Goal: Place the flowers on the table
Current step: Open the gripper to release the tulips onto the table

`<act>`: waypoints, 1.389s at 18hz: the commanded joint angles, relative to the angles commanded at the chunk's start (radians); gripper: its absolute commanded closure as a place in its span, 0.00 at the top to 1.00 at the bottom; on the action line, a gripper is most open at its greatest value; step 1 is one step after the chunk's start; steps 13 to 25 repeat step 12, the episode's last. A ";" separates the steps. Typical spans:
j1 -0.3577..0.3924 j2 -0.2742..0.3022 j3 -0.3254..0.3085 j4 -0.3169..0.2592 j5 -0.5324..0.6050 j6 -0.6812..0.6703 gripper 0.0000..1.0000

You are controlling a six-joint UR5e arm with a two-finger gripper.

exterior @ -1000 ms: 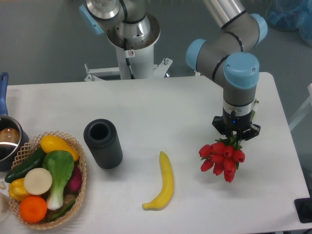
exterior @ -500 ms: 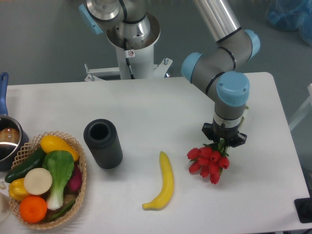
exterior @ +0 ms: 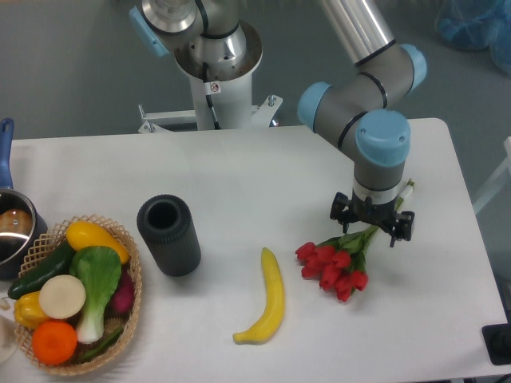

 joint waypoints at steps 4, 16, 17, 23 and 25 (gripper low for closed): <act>0.038 0.017 0.006 -0.003 -0.050 0.002 1.00; 0.068 0.031 0.000 -0.011 -0.055 0.097 1.00; 0.068 0.031 0.000 -0.011 -0.055 0.097 1.00; 0.068 0.031 0.000 -0.011 -0.055 0.097 1.00; 0.068 0.031 0.000 -0.011 -0.055 0.097 1.00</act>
